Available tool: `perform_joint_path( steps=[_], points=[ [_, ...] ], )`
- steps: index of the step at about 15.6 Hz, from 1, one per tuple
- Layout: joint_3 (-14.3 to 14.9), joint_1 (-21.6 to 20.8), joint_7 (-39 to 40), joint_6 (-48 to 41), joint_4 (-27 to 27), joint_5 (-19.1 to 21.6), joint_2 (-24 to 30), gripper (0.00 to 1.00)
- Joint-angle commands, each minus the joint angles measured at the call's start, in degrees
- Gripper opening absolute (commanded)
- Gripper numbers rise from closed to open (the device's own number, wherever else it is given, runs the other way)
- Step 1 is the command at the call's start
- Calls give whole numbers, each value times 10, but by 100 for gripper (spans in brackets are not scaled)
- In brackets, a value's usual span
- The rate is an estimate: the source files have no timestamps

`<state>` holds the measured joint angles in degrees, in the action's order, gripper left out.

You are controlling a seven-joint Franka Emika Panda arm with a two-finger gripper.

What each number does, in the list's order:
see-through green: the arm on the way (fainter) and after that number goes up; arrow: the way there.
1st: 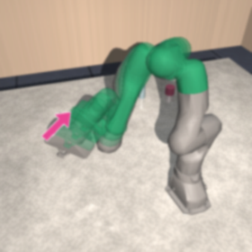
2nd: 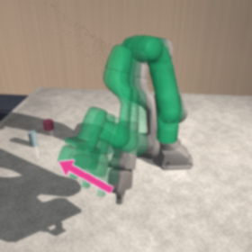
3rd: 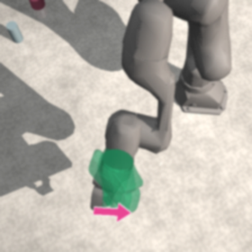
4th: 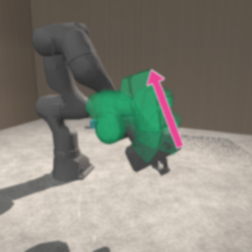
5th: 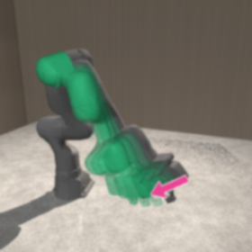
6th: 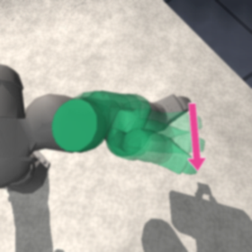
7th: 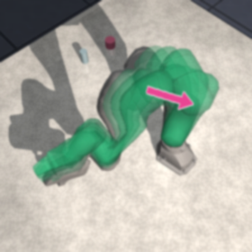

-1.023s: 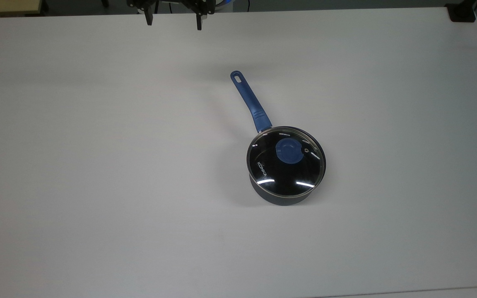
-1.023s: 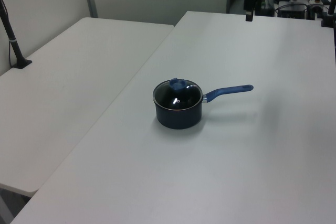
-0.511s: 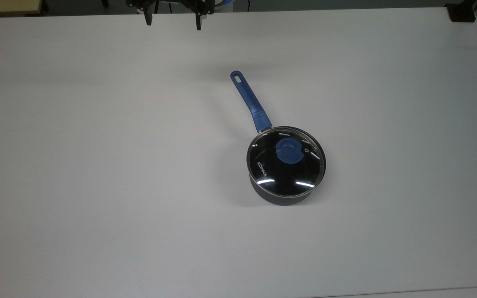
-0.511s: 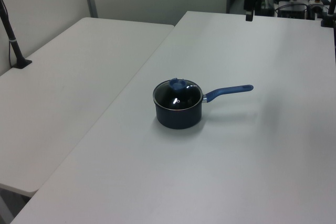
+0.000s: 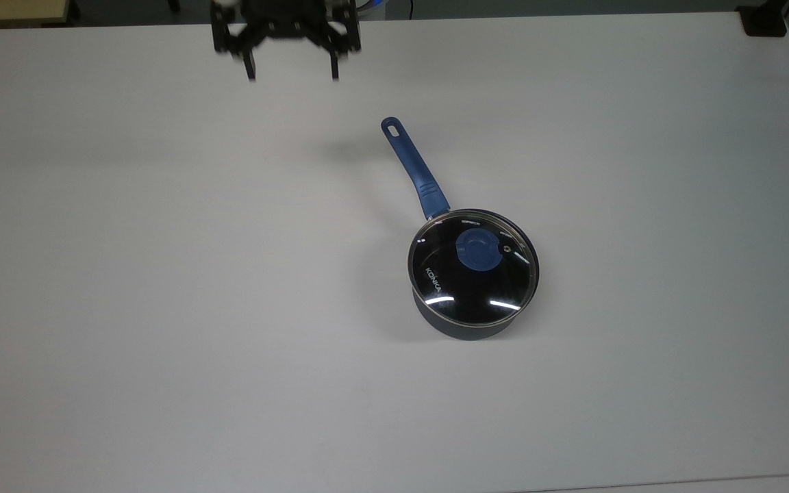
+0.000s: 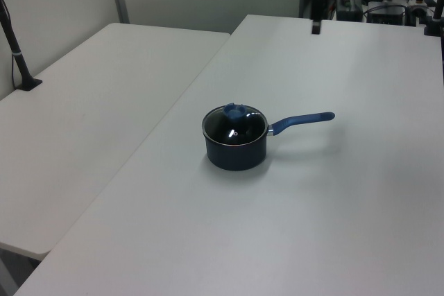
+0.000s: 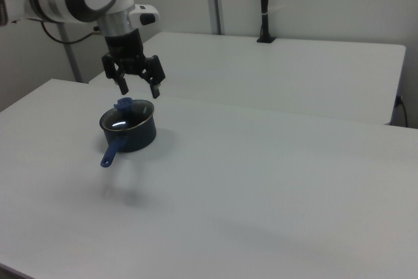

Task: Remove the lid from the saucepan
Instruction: 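Lower the open gripper onto the blue knob of the glass lid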

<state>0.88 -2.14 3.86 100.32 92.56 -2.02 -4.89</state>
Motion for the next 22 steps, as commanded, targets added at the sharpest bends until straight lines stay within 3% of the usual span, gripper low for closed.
perform_joint_path(
  steps=[1, 6, 11, 22],
  points=[
    [0, -39, 14, 82, -35, 9, -56, 100],
    [-1, -105, -29, 213, -35, 7, -114, 100],
    [0, -152, -96, 264, -46, -2, -158, 100],
    [0, -171, -146, 319, -55, -64, -216, 95]
  ],
)
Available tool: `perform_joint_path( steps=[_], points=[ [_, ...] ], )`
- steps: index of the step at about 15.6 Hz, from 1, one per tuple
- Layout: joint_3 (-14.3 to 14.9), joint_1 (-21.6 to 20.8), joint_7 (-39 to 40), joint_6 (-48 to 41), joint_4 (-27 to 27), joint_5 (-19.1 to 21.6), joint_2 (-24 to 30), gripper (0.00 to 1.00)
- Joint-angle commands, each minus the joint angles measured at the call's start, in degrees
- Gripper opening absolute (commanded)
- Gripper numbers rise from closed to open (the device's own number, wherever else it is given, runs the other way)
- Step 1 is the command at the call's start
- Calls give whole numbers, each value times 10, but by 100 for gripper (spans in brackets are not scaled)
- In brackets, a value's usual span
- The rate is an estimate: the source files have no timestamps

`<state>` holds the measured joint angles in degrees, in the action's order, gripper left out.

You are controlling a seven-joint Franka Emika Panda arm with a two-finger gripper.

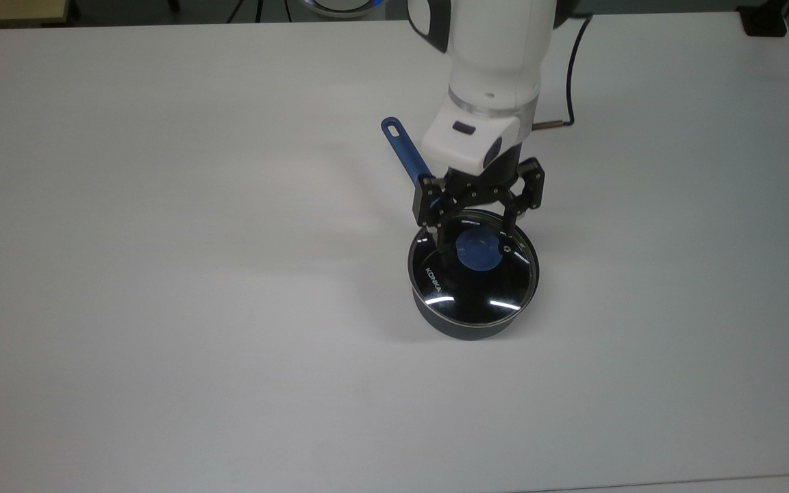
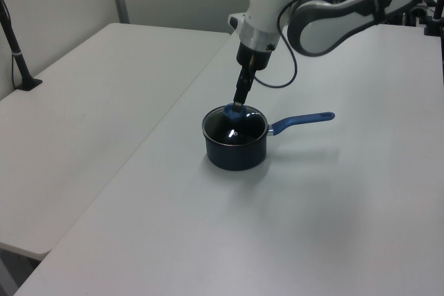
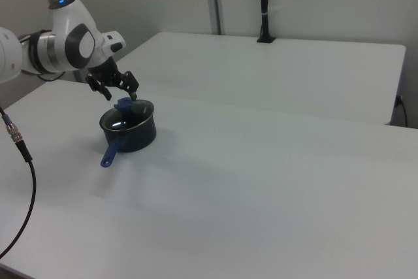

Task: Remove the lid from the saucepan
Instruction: 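Lower the open gripper onto the blue knob of the glass lid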

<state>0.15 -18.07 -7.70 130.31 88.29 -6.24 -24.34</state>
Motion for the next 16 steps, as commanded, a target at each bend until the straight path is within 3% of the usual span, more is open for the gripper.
perform_joint_path(
  steps=[1, 10, 13, 15, 16],
  points=[
    [7, -12, -35, 21, -12, -25, -23, 95],
    [7, -13, -36, 35, -8, -29, -27, 64],
    [7, -14, -36, 35, -8, -29, -34, 64],
    [7, -14, -36, 34, -9, -29, -35, 50],
    [7, -14, -36, 34, -9, -28, -35, 49]
  ],
)
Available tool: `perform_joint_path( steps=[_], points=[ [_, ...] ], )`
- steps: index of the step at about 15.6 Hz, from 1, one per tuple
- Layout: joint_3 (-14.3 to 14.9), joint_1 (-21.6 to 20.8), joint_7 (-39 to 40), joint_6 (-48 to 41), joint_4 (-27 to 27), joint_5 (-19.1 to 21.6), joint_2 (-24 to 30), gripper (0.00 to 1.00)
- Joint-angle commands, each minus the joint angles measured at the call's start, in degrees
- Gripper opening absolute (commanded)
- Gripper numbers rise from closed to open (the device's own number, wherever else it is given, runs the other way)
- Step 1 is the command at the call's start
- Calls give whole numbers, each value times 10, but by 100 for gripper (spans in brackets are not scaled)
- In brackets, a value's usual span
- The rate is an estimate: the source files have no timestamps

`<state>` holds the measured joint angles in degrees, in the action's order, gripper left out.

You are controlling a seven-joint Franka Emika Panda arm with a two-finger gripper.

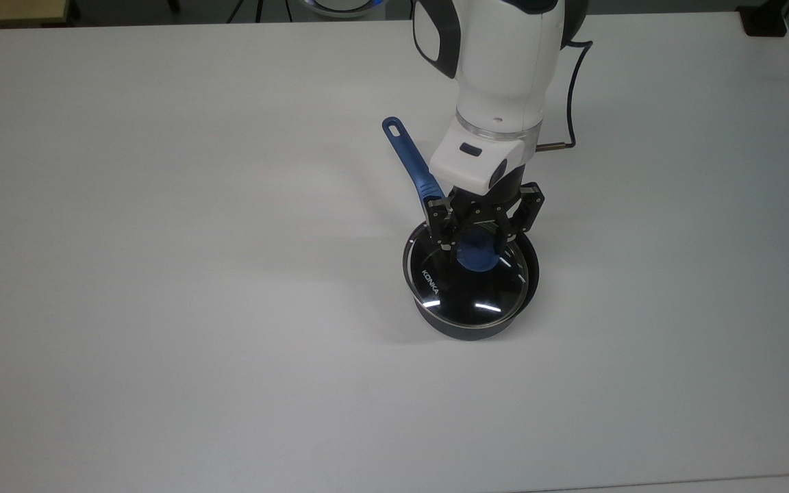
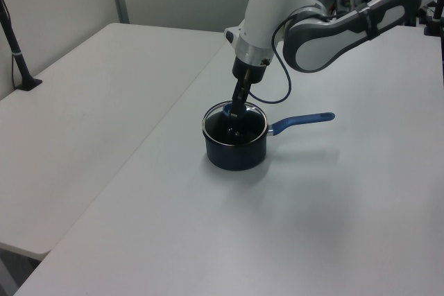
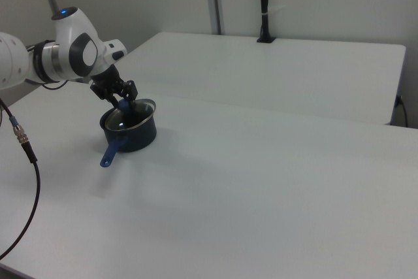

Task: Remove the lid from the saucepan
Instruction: 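Close the gripper around the blue lid knob, then lift the glass lid off the pot and carry it away from the handle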

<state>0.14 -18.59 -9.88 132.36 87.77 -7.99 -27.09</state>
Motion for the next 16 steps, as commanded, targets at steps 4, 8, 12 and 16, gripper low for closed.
perform_joint_path(
  steps=[4, 8, 12, 16],
  points=[
    [7, -7, -15, 10, -6, -4, 2, 48],
    [6, -2, -15, 4, -5, -1, 29, 48],
    [8, 14, -16, -42, -6, 1, 46, 48],
    [8, 59, -3, -76, 3, 3, 68, 48]
  ],
)
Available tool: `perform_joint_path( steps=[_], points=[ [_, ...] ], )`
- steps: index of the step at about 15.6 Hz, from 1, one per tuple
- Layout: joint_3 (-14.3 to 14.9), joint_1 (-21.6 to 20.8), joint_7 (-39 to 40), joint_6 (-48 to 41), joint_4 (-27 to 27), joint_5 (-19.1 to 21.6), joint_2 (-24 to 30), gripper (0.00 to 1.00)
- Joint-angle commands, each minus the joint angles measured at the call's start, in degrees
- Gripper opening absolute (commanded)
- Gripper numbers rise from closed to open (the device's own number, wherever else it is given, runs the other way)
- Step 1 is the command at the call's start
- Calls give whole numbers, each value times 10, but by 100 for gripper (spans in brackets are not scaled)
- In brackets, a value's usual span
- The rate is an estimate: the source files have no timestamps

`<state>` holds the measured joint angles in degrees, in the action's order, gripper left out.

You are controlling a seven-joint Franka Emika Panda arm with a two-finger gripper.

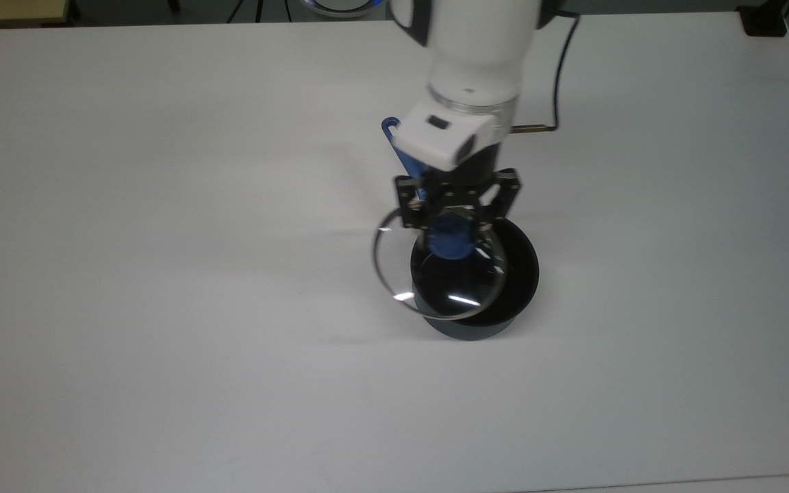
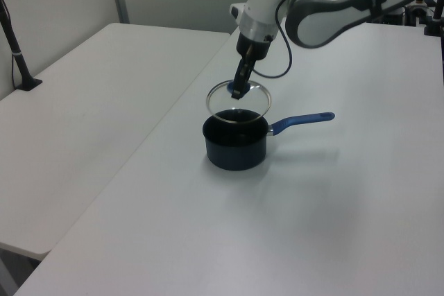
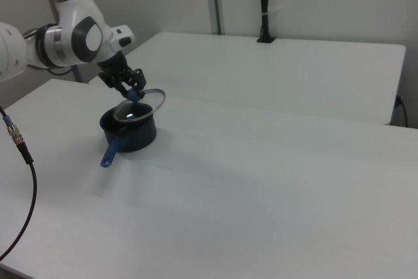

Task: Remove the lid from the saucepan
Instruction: 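Lift the glass lid off the pot and carry it away from the handle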

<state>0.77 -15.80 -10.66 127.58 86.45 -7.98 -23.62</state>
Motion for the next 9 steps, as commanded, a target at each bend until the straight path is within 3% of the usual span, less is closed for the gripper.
perform_joint_path(
  steps=[1, 5, 9],
  points=[
    [2, 47, 19, -29, 25, 5, 42, 48],
    [2, 116, 123, -30, 64, 49, 72, 48],
    [2, 185, 250, -23, 155, 88, 124, 48]
  ],
)
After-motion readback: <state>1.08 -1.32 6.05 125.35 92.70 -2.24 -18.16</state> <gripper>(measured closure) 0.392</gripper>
